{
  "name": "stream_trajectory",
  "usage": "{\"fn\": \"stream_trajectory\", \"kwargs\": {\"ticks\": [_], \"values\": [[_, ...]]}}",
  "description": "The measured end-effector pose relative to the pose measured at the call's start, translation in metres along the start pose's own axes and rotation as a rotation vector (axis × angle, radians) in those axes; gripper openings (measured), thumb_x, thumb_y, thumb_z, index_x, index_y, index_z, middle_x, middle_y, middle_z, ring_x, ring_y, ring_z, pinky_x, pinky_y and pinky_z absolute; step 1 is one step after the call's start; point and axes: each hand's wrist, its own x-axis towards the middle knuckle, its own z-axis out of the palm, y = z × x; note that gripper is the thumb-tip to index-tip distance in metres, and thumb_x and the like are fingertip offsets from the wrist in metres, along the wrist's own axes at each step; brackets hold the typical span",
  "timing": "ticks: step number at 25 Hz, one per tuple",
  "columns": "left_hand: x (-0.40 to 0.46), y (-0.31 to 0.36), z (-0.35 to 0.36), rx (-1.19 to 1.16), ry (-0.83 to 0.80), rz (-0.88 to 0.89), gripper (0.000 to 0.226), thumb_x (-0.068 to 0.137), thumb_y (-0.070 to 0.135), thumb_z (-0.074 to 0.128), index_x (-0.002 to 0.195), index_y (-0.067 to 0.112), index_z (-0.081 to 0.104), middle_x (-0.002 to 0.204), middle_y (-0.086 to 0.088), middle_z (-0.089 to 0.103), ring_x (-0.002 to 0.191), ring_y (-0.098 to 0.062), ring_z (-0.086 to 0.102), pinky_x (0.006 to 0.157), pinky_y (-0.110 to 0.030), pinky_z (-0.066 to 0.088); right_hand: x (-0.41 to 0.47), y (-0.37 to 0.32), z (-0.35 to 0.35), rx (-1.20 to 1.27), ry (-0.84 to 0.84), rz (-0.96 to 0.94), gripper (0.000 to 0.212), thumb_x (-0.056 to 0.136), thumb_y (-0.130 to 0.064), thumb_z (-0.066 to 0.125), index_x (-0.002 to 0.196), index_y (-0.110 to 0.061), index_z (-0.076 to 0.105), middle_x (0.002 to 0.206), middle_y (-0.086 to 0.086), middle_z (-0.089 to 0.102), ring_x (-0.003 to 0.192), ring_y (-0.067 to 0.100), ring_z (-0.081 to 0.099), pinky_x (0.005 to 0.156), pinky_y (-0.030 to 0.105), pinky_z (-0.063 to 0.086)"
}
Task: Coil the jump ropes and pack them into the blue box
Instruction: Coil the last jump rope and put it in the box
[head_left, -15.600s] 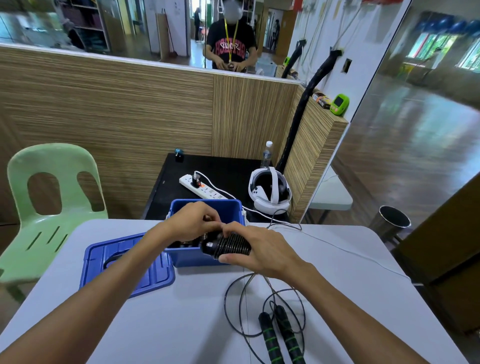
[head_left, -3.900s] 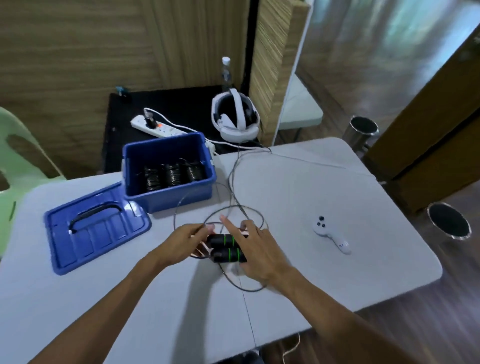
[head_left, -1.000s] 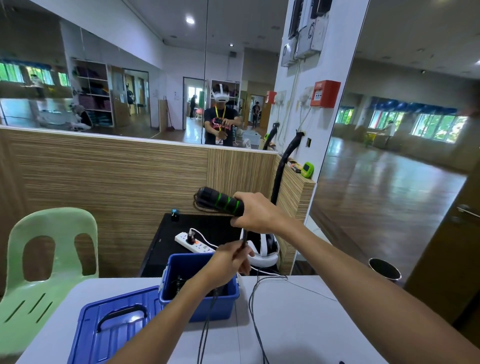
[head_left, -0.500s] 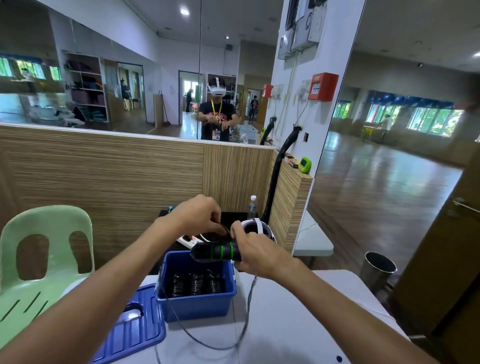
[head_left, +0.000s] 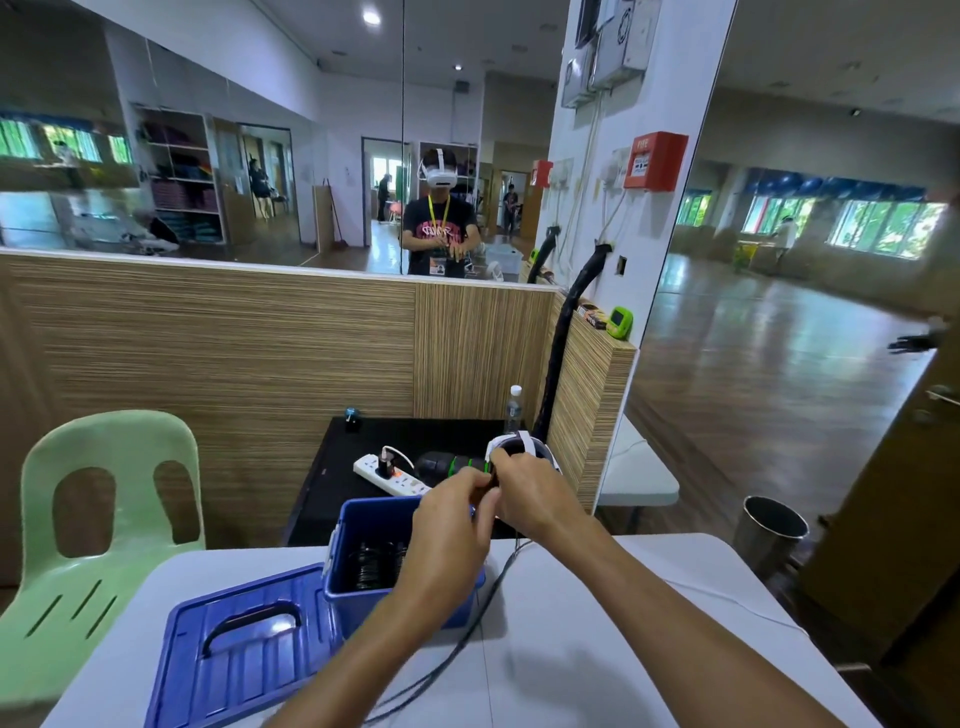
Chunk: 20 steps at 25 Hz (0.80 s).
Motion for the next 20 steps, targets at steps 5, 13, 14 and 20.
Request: {"fn": "stream_trajectory", "kwargs": {"ticks": [5,13,14,20], "values": [[0.014,0.0,-0.001,-0.092,-0.14,-0.351,0.031,0.102,0.039,0.035,0.104,0.014,0.053,0.085,-0.002,0.062,0.071,-0.014,0.057,0.059,-0.029,0.047,-0.002,-0.001,0.007,-0.051,-0.004,-0.028,0.038,0.092,-0.026,0.06,0.122,-0.009,0.046,0.105,0.012,0.066,0.093,0.033,0.064,0.059,0.035,0.041],[0.087,-0.016,-0.039,0.553,-0.111,-0.077,0.032,0.098,0.036,0.046,0.093,0.015,0.069,0.092,-0.002,0.072,0.084,-0.024,0.066,0.077,-0.04,0.054,-0.017,-0.011,0.012,-0.051,-0.022,-0.197,0.099,0.09,-0.027,0.067,0.155,-0.008,-0.005,0.092,0.014,0.065,0.08,0.03,0.06,0.058,0.037,0.04],[0.096,-0.019,-0.046,0.533,-0.155,-0.108,0.031,0.097,0.035,0.048,0.09,0.015,0.07,0.091,-0.002,0.073,0.083,-0.024,0.067,0.077,-0.04,0.055,-0.019,-0.014,0.013,-0.06,-0.003,-0.221,0.099,0.089,-0.026,0.067,0.155,-0.007,-0.004,0.09,0.014,0.065,0.079,0.029,0.059,0.058,0.037,0.041],[0.08,-0.002,-0.044,0.539,-0.176,0.043,0.034,0.099,0.036,0.045,0.081,0.016,0.066,0.08,0.001,0.07,0.071,-0.02,0.064,0.066,-0.034,0.05,-0.018,-0.015,0.02,0.017,-0.02,-0.088,0.072,0.089,-0.021,0.063,0.145,-0.003,0.021,0.091,0.015,0.066,0.079,0.034,0.062,0.055,0.038,0.04]]}}
